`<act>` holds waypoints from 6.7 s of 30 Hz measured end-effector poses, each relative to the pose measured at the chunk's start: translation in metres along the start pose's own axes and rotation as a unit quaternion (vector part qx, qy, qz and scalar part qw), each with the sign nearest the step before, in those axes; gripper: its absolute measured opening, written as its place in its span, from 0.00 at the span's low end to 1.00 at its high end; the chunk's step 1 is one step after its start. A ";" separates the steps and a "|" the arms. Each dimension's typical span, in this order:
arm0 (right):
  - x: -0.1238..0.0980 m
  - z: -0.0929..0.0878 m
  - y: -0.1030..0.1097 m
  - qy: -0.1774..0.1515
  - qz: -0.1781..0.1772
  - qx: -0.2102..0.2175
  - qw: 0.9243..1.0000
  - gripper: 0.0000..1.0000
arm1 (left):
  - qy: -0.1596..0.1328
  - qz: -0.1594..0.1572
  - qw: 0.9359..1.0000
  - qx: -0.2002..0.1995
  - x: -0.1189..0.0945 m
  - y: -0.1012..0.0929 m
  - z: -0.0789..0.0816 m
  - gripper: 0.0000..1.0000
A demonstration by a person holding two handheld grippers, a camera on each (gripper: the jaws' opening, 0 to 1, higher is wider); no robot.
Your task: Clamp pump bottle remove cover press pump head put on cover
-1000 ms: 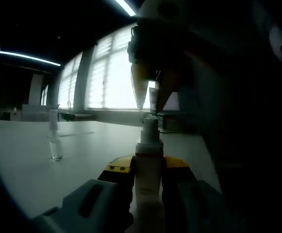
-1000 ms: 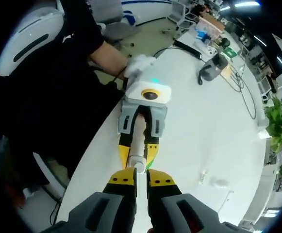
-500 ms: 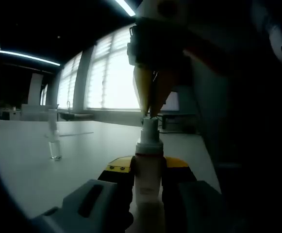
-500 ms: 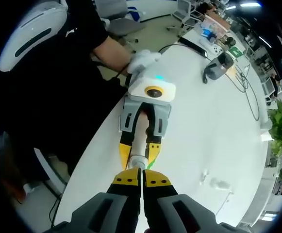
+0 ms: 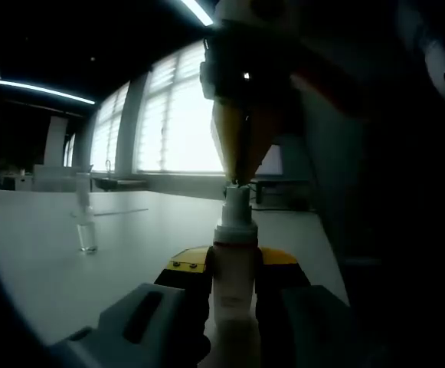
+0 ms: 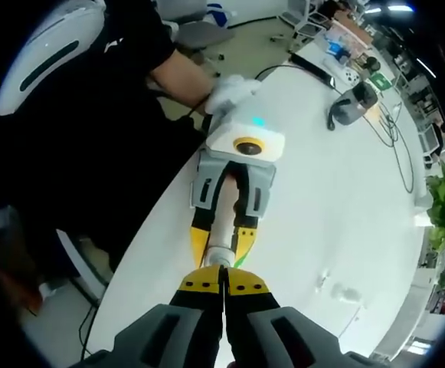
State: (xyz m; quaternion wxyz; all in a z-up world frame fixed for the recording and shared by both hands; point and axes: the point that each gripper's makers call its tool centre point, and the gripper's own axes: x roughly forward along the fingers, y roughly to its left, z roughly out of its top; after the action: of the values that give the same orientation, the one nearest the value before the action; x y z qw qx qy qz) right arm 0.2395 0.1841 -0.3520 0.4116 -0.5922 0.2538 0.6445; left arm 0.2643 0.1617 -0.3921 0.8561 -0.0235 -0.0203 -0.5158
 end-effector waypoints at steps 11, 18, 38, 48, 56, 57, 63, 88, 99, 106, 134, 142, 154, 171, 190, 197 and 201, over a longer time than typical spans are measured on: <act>0.001 0.000 -0.001 0.002 0.006 0.013 1.000 0.00 | 0.000 0.000 1.000 0.000 0.000 0.000 0.000 0.13; 0.001 -0.001 0.001 0.015 0.025 0.038 0.999 0.00 | 0.001 0.001 1.000 0.001 0.001 0.000 -0.001 0.13; 0.005 -0.002 0.001 0.074 0.065 0.063 0.993 0.00 | 0.001 0.001 1.000 0.002 0.001 0.002 -0.001 0.13; 0.005 -0.003 0.001 0.087 0.069 0.063 0.992 0.00 | 0.001 0.001 1.000 0.003 0.001 0.002 0.000 0.13; 0.005 -0.003 0.001 0.083 0.070 0.072 0.991 0.00 | 0.001 0.001 1.000 0.002 0.001 0.001 -0.001 0.13; 0.005 -0.004 0.001 0.083 0.070 0.074 0.991 0.00 | 0.001 0.002 1.000 0.002 0.001 0.001 0.000 0.13; 0.008 -0.004 0.001 0.075 0.065 0.080 0.992 0.00 | 0.001 0.002 1.000 0.002 0.001 0.001 -0.001 0.13; 0.004 -0.004 -0.001 0.063 0.055 0.098 0.992 0.00 | 0.001 0.005 1.000 0.001 0.001 0.003 -0.001 0.13; 0.003 -0.004 -0.001 0.069 0.058 0.097 0.991 0.00 | 0.001 0.004 1.000 0.002 0.001 0.003 -0.001 0.13; 0.004 -0.004 0.000 0.073 0.054 0.097 0.991 0.00 | 0.001 0.004 1.000 0.003 0.001 0.003 -0.001 0.13; 0.004 -0.005 0.000 0.068 0.056 0.098 0.991 0.00 | -0.026 -0.002 0.999 -0.022 -0.001 0.001 0.010 0.13; 0.004 -0.006 0.000 0.073 0.055 0.096 0.991 0.00 | -0.020 0.005 1.000 0.003 0.001 0.002 0.009 0.12; 0.004 -0.007 0.000 0.072 0.058 0.097 0.991 0.00 | -0.015 0.005 1.000 0.004 0.001 0.002 0.009 0.12; 0.006 -0.007 0.000 0.078 0.058 0.103 0.990 0.00 | -0.017 0.002 1.000 -0.002 0.002 0.003 0.009 0.12; 0.003 -0.007 -0.001 0.053 0.055 0.112 0.991 0.00 | -0.016 0.000 1.000 -0.002 0.002 0.003 0.008 0.12; 0.004 -0.006 -0.001 0.059 0.054 0.103 0.991 0.00 | -0.019 0.003 1.000 -0.001 0.002 0.002 0.009 0.12; 0.004 -0.006 -0.001 0.063 0.054 0.098 0.992 0.00 | -0.019 0.004 1.000 -0.001 0.002 0.002 0.009 0.12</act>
State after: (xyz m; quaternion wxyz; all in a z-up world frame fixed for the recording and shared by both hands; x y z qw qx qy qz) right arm 0.2434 0.1806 -0.3566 0.4159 -0.5738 0.3729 0.5989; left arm 0.2672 0.1618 -0.3835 0.8578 -0.0340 -0.0365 -0.5116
